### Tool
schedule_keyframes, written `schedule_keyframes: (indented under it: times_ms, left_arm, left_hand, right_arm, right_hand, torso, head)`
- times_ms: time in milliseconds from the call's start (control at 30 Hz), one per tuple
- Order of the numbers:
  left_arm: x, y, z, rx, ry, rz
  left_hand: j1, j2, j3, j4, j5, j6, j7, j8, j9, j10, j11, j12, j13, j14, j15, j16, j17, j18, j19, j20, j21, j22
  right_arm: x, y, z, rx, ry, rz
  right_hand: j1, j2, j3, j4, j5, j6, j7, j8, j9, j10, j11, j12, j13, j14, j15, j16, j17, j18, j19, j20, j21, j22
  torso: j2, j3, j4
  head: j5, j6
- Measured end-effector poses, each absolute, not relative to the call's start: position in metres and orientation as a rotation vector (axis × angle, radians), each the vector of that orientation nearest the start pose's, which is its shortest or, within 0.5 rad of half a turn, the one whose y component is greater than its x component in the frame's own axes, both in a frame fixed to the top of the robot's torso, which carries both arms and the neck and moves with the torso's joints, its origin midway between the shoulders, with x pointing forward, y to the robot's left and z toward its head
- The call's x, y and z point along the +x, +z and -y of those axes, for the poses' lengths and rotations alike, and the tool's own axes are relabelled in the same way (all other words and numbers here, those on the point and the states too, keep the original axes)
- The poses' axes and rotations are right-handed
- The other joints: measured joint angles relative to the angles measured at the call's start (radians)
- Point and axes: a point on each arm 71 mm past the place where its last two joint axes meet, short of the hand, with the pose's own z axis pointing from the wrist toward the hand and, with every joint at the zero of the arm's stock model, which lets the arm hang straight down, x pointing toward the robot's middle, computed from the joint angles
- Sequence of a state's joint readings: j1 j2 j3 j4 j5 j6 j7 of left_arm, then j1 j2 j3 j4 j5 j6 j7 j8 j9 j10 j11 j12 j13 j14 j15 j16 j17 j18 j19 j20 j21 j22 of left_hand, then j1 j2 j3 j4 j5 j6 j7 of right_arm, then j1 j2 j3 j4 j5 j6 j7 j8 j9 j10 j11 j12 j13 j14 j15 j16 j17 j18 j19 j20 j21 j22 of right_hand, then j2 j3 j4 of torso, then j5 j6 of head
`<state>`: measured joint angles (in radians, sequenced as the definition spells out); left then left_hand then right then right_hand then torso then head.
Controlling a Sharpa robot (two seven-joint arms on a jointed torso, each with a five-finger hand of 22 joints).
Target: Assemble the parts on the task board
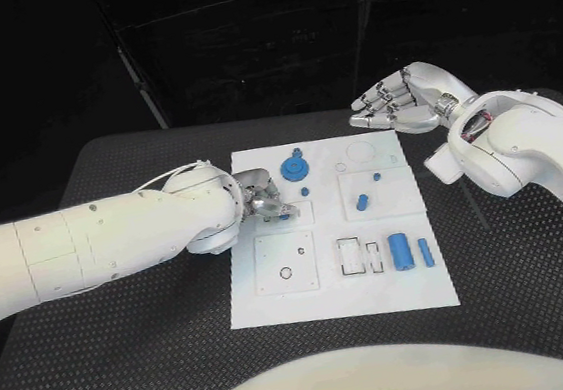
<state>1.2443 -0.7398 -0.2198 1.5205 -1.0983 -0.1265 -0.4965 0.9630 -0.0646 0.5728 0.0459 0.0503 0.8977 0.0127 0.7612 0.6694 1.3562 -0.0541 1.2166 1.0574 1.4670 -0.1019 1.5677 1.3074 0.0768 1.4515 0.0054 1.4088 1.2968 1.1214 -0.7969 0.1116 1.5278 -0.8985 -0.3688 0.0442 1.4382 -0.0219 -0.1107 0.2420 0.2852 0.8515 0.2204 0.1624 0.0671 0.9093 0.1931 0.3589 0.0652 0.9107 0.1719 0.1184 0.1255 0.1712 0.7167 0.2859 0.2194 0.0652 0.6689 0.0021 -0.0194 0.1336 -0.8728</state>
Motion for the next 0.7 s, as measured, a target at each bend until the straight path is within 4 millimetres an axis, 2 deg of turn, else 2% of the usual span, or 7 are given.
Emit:
schedule_keyframes:
  times_ms: [200, 267, 433, 533, 700]
  left_arm:
    - [0.4629, -0.2559, -0.1759, -0.171, -0.422, -2.216]
    - [0.463, -0.2569, -0.1763, -0.172, -0.419, -2.218]
    - [0.4632, -0.259, -0.1775, -0.176, -0.415, -2.224]
    - [0.4635, -0.2593, -0.1783, -0.183, -0.415, -2.227]
    - [0.4635, -0.2592, -0.1807, -0.197, -0.416, -2.231]
  left_hand:
    - [-0.019, 0.004, -0.009, 0.009, 0.0, 0.001, -0.001, 0.0, 0.001, 0.0, 0.0, 0.0, 0.0, 0.0, 0.0, 0.0, 0.0, 0.0, 0.0, 0.0, 0.0, 0.001]
    - [-0.038, 0.004, -0.023, 0.023, 0.0, 0.009, -0.001, 0.004, 0.002, 0.0, 0.0, 0.0, 0.0, 0.0, 0.0, 0.0, 0.0, 0.0, 0.0, 0.0, 0.0, 0.001]
    - [-0.107, -0.011, -0.107, 0.077, 0.001, 0.016, 0.001, 0.007, 0.004, 0.004, 0.004, 0.0, 0.001, 0.0, 0.0, 0.0, 0.0, 0.0, 0.0, 0.0, 0.0, 0.0]
    - [-0.116, -0.009, -0.158, 0.099, 0.001, 0.016, 0.001, 0.007, 0.006, 0.004, 0.004, 0.0, 0.0, 0.0, 0.0, 0.0, 0.0, 0.0, 0.0, 0.0, 0.0, 0.001]
    - [-0.137, -0.008, -0.254, 0.142, 0.001, 0.016, 0.001, 0.007, 0.009, 0.004, 0.004, 0.0, -0.003, 0.0, 0.0, 0.0, 0.0, 0.0, 0.004, -0.004, 0.0, 0.005]
  right_arm:
    - [0.4918, -0.164, 0.1806, 0.389, 1.103, -1.61]
    - [0.4918, -0.1641, 0.1806, 0.389, 1.102, -1.61]
    - [0.4918, -0.1641, 0.1806, 0.389, 1.102, -1.611]
    - [0.4921, -0.1643, 0.1809, 0.39, 1.101, -1.611]
    - [0.4927, -0.1647, 0.1815, 0.392, 1.098, -1.611]
  right_hand:
    - [0.0, 0.0, 0.0, 0.0, 0.0, 0.0, 0.0, 0.0, 0.0, 0.0, 0.0, 0.0, -0.001, -0.003, 0.003, 0.0, -0.003, 0.0, 0.0, 0.0, -0.005, 0.0]
    - [0.0, 0.0, 0.0, 0.0, 0.0, 0.0, 0.0, 0.0, 0.0, 0.0, 0.0, 0.0, -0.001, -0.003, 0.003, -0.005, -0.004, 0.0, 0.0, 0.0, -0.005, 0.0]
    - [-0.001, 0.0, 0.0, 0.0, 0.0, -0.004, -0.004, 0.0, 0.0, -0.004, 0.004, -0.005, -0.002, -0.008, 0.008, -0.01, -0.012, 0.0, 0.0, 0.0, -0.017, 0.0]
    - [-0.014, -0.003, 0.0, 0.0, 0.0, -0.013, -0.006, -0.007, 0.0, -0.013, 0.013, -0.009, -0.002, -0.03, 0.02, -0.029, -0.03, 0.0, -0.028, 0.005, -0.049, -0.001]
    - [-0.014, -0.003, 0.003, -0.002, 0.0, -0.015, -0.008, -0.007, 0.0, -0.016, 0.016, -0.012, -0.002, -0.032, 0.021, -0.029, -0.039, 0.0, -0.034, 0.005, -0.057, -0.001]
  torso:
    - [0.0, 0.0005, -0.0001]
    - [0.0, 0.0006, -0.0002]
    - [0.0, 0.0007, -0.0002]
    - [0.0, 0.0006, -0.0002]
    - [0.0, 0.0, -0.0002]
  head:
    - [-0.001, 0.0]
    - [-0.001, 0.0]
    - [-0.001, 0.0]
    - [-0.001, 0.0]
    - [-0.003, 0.0]
